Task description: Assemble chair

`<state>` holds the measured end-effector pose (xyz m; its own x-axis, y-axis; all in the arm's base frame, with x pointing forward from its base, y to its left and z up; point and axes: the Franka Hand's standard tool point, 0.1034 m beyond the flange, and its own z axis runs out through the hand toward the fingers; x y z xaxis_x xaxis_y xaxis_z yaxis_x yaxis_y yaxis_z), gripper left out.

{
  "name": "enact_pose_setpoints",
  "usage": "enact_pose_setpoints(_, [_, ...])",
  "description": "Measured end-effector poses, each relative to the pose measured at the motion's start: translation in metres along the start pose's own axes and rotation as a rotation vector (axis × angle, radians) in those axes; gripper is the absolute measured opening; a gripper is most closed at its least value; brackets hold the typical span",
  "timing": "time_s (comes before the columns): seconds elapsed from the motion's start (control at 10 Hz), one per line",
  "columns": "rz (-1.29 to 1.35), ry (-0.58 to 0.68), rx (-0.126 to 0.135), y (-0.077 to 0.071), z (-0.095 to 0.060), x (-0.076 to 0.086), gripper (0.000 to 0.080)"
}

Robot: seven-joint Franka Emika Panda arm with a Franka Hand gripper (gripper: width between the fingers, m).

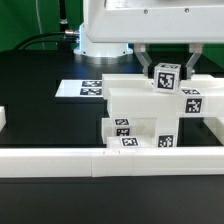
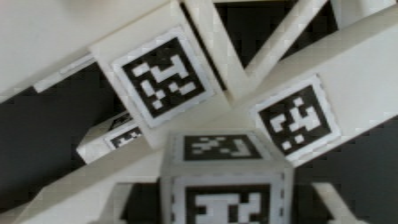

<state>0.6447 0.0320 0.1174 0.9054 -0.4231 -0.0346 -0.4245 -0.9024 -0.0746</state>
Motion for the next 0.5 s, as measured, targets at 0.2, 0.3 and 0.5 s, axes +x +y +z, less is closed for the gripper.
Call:
enact_pose_setpoints(0.2, [0.226,0.013,0.006,-0.0032,-0.0001,-0.0017,0.0284])
enact_pose_setpoints(0.3, [0.362,0.028,0.013,-0.006,0.0002,-0.0056,0.0284])
enact_pose_setpoints(0.5, [0.577,0.038,0.026,-0.007,0.0006,-0.0068,0.0284])
